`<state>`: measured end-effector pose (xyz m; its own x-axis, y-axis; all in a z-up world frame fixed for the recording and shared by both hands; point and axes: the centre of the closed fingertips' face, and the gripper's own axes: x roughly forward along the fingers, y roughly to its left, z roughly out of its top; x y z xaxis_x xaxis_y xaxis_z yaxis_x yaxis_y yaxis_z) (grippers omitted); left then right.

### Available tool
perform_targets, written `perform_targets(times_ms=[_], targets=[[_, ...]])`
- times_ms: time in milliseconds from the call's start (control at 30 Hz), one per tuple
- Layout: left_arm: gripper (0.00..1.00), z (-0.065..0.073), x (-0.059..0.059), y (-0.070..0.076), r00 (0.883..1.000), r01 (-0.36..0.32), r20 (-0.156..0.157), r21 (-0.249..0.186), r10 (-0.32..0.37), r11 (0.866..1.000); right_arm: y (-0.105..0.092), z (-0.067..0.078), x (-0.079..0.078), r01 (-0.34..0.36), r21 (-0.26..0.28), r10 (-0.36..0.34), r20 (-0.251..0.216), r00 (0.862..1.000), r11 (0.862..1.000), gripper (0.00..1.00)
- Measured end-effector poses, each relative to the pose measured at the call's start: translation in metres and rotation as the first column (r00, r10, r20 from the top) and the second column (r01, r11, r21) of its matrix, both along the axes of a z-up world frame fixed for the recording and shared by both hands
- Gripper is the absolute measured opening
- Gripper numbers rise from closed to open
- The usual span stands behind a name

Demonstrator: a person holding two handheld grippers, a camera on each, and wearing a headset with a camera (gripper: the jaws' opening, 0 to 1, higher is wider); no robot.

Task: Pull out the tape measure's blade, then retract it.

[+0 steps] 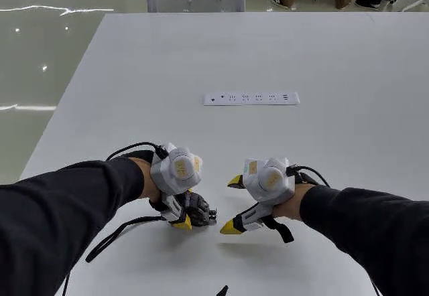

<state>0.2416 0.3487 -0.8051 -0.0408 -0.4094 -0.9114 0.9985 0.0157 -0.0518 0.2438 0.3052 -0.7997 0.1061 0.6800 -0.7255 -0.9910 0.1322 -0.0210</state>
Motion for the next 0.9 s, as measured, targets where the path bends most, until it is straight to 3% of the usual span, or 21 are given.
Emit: perform_targets(times_ms=[133,200,300,533,700,800,833,900], targets=[[0.38,0.000,-0.001,0.000,1.000,-0.008,-0.004,-0.003,0.008,1.000,0.010,-0.001,0.001,-0.012,-0.003,0.012,-0.001,1.000,1.000,0.49],[0.38,-0.001,-0.001,0.000,1.000,-0.013,0.000,-0.002,0.013,1.000,0.012,-0.007,0.003,-0.026,-0.031,0.027,0.025,0.999,0.999,0.40],[0.38,-0.001,-0.001,0.001,1.000,-0.021,0.005,0.004,0.021,1.000,0.015,-0.014,0.002,-0.033,-0.045,0.034,0.013,0.999,0.998,0.32],[0.39,-0.002,-0.001,0.000,0.999,-0.048,0.000,-0.004,0.048,0.999,0.019,-0.024,-0.002,-0.072,-0.095,0.075,0.028,0.997,0.993,0.24],[0.40,-0.003,-0.002,-0.001,0.995,-0.091,-0.030,-0.032,0.090,0.995,0.021,-0.026,-0.006,-0.076,-0.089,0.075,-0.005,0.997,0.993,0.16],[0.43,-0.006,-0.016,0.002,0.989,-0.106,-0.103,-0.032,0.102,0.994,0.023,-0.027,-0.009,-0.110,-0.085,0.109,-0.016,0.994,0.990,0.13],[0.43,-0.005,-0.012,-0.002,0.995,-0.082,-0.062,-0.057,0.078,0.995,0.023,-0.027,-0.010,-0.098,-0.085,0.096,-0.030,0.995,0.992,0.12],[0.43,-0.005,-0.013,-0.002,0.995,-0.091,-0.057,-0.074,0.086,0.993,0.023,-0.026,-0.009,-0.110,-0.084,0.108,-0.026,0.994,0.990,0.12]])
